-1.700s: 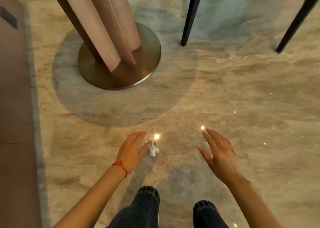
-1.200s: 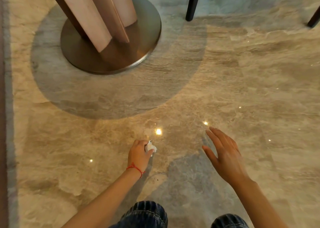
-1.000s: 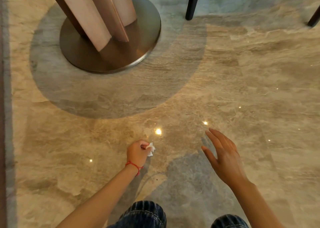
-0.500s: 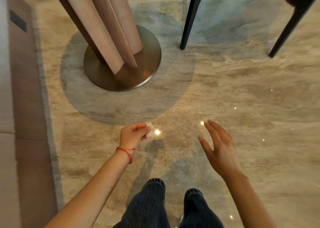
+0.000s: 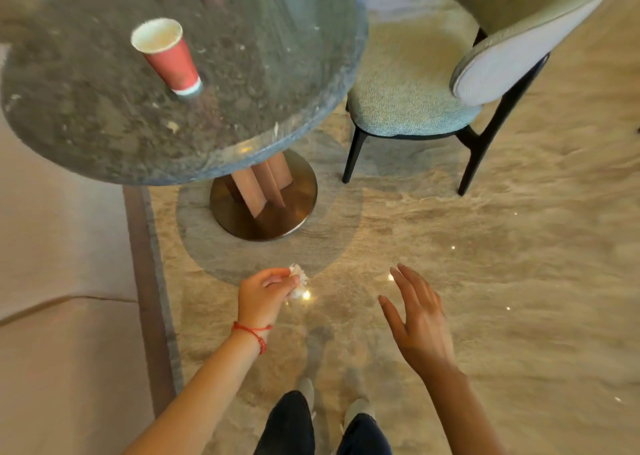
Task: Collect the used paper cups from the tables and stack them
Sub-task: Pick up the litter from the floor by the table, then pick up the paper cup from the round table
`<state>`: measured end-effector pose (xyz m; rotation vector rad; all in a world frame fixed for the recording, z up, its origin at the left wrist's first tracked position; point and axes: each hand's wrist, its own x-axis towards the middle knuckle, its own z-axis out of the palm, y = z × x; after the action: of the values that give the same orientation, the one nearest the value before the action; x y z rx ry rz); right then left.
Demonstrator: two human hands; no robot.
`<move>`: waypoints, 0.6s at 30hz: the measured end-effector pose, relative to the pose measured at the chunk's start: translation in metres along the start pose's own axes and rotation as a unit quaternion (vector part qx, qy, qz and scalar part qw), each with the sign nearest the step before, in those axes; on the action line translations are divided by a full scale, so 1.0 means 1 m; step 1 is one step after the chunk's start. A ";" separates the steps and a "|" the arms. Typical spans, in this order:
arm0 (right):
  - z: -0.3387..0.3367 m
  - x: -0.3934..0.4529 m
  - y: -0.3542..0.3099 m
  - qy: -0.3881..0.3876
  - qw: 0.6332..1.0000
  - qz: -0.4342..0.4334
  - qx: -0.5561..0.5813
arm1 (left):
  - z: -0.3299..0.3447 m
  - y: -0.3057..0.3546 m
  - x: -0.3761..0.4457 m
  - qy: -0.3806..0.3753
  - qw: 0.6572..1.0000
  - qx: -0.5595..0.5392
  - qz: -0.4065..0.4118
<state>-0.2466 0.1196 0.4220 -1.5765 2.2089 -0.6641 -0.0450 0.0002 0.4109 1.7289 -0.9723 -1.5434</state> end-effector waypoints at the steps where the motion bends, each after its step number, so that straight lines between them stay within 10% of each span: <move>1: -0.015 -0.001 -0.011 0.005 1.000 0.000 0.001 | -0.002 0.016 -0.012 0.001 1.000 0.002 0.006; 18: -0.143 0.008 -0.111 0.039 0.996 -0.084 -0.013 | -0.041 0.139 -0.114 0.059 0.991 -0.032 0.114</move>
<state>-0.2378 0.1068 0.6027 -1.7922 2.1631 -0.7599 -0.0268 0.0205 0.5928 1.5844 -1.0103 -1.2979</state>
